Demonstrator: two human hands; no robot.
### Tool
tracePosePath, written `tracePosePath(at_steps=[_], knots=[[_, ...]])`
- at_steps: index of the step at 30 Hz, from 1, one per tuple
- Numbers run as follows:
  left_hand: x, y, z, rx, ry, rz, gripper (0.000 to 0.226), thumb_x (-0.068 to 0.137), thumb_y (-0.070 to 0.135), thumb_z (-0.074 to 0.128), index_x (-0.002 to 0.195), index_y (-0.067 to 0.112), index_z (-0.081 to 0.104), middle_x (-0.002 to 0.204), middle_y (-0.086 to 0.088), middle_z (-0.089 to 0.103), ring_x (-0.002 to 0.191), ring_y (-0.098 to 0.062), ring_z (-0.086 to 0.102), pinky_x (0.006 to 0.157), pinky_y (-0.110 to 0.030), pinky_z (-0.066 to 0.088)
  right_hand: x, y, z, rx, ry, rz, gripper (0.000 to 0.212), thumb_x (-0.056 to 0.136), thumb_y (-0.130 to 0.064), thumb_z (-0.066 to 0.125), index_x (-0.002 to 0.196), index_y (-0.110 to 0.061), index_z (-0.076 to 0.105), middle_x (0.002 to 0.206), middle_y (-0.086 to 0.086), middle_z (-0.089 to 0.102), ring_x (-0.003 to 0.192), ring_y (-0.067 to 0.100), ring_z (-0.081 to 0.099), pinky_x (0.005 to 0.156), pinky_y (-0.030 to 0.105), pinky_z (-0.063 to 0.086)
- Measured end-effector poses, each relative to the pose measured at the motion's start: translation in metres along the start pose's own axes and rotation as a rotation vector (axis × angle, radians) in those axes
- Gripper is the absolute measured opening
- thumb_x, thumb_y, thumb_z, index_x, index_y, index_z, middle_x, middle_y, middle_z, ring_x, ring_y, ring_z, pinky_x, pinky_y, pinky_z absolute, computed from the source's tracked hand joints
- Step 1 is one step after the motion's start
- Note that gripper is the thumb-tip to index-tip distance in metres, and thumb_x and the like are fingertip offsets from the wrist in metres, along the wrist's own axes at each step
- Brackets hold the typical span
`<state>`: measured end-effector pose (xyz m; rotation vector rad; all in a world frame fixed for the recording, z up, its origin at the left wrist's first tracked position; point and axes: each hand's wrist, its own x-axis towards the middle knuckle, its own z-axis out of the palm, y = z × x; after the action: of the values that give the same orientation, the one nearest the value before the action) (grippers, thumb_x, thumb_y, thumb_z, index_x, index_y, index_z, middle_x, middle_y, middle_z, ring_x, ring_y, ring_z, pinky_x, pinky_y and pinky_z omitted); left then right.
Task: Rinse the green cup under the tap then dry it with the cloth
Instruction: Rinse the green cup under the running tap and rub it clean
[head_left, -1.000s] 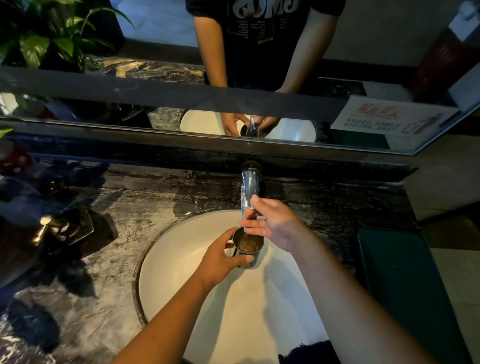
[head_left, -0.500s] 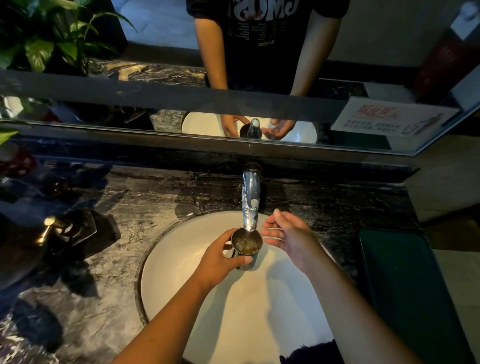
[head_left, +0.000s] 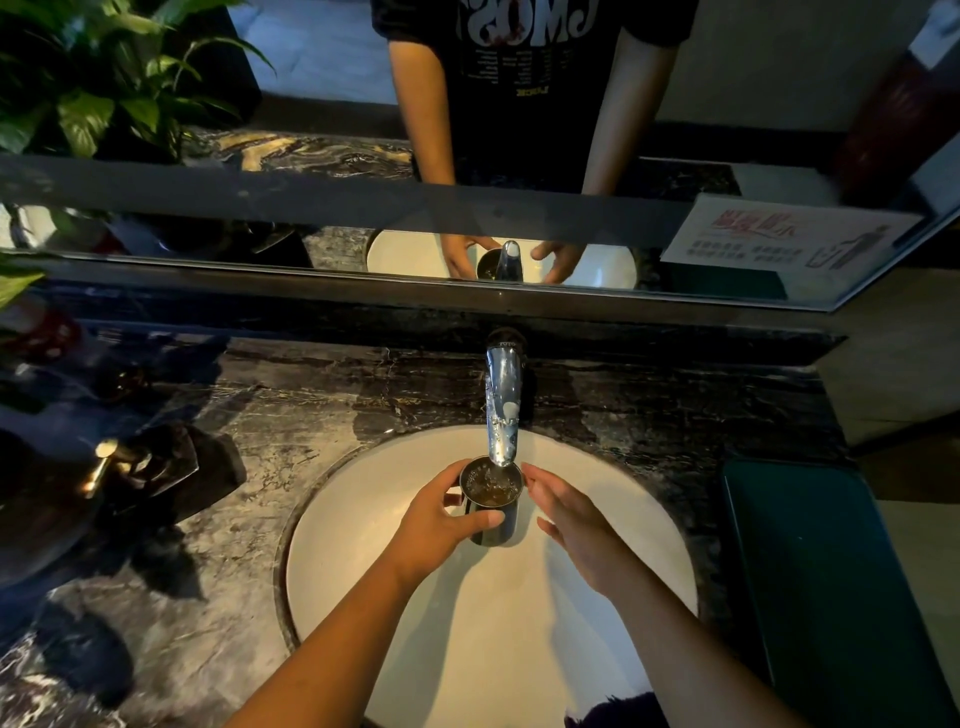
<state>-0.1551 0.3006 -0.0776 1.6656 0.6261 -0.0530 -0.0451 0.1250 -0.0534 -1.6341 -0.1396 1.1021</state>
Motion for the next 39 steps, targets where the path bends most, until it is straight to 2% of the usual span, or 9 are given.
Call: tracePosePath(at_steps=[3,7,13,20,26,29,32,35,39], knots=[[0.0,0.002,0.0,-0.011,-0.011,0.014,0.056,0.081,0.028,0.084,0.132,0.034,0.061,0.127,0.018,0.067,0.12,-0.009,0.059,0.105,-0.042,0.049,0.001,-0.003,0.004,-0.048,-0.12,-0.031,0.032,0.109,-0.026,0.045,0.136,-0.039,0.055,0.132,-0.023,0.067,0.131,-0.005,0.054,0.11,0.023,0.04],[0.001,0.011,0.001,-0.043,-0.035,0.004,0.05,0.084,0.023,0.082,0.129,0.033,0.063,0.119,0.022,0.07,0.111,0.001,0.06,0.104,-0.043,0.049,0.005,-0.004,0.003,-0.023,-0.185,-0.077,0.036,0.106,-0.021,0.051,0.142,-0.027,0.055,0.138,-0.003,0.067,0.135,0.014,0.057,0.113,0.032,0.043],[-0.001,0.016,-0.002,-0.161,-0.1,-0.068,0.043,0.087,0.033,0.079,0.125,0.046,0.064,0.121,0.01,0.068,0.112,-0.028,0.062,0.091,-0.051,0.059,0.01,-0.007,0.007,0.081,-0.223,-0.039,0.043,0.103,-0.024,0.053,0.145,-0.018,0.052,0.139,0.01,0.066,0.133,0.026,0.06,0.104,0.031,0.051],[-0.005,0.01,0.004,-0.284,-0.1,-0.148,0.042,0.091,0.031,0.074,0.131,0.038,0.062,0.128,0.005,0.065,0.11,-0.024,0.067,0.089,-0.053,0.06,0.013,-0.003,0.01,0.046,-0.171,-0.004,0.04,0.096,-0.04,0.06,0.135,-0.034,0.061,0.134,0.002,0.069,0.126,0.022,0.064,0.089,0.033,0.057],[-0.008,0.005,0.011,-0.411,-0.084,-0.188,0.042,0.091,0.026,0.075,0.13,0.035,0.064,0.125,0.006,0.068,0.114,-0.021,0.068,0.096,-0.055,0.056,0.022,0.007,0.003,0.102,-0.202,0.024,0.047,0.092,-0.038,0.069,0.137,-0.027,0.06,0.137,0.009,0.067,0.131,0.03,0.061,0.107,0.054,0.05],[-0.01,0.003,0.006,-0.421,-0.13,-0.148,0.048,0.088,0.022,0.076,0.133,0.032,0.062,0.128,0.006,0.069,0.112,-0.023,0.068,0.094,-0.044,0.054,0.026,0.01,-0.003,0.107,-0.263,0.022,0.067,0.081,-0.028,0.08,0.142,-0.019,0.053,0.14,0.012,0.064,0.132,0.028,0.06,0.109,0.046,0.05],[-0.008,0.002,0.002,-0.447,-0.123,-0.155,0.051,0.085,0.02,0.074,0.134,0.025,0.061,0.129,-0.001,0.07,0.114,-0.025,0.067,0.097,-0.045,0.051,0.029,0.012,-0.004,0.084,-0.248,0.03,0.086,0.064,-0.025,0.089,0.139,-0.015,0.049,0.14,0.016,0.062,0.13,0.026,0.061,0.106,0.038,0.051],[-0.005,0.001,0.0,-0.475,-0.112,-0.164,0.047,0.088,0.021,0.071,0.134,0.02,0.062,0.13,-0.002,0.07,0.121,-0.026,0.066,0.106,-0.054,0.049,0.032,0.014,-0.005,0.102,-0.2,0.007,0.086,0.062,-0.025,0.09,0.137,-0.017,0.051,0.136,0.014,0.065,0.129,0.028,0.061,0.105,0.039,0.053],[-0.003,0.007,-0.002,-0.423,-0.066,-0.169,0.032,0.097,0.019,0.066,0.129,0.025,0.067,0.126,0.005,0.072,0.118,-0.021,0.067,0.102,-0.045,0.053,0.034,0.01,-0.003,0.057,-0.173,-0.061,0.082,0.069,-0.028,0.089,0.143,-0.029,0.053,0.137,0.004,0.067,0.132,0.023,0.059,0.112,0.046,0.047]])
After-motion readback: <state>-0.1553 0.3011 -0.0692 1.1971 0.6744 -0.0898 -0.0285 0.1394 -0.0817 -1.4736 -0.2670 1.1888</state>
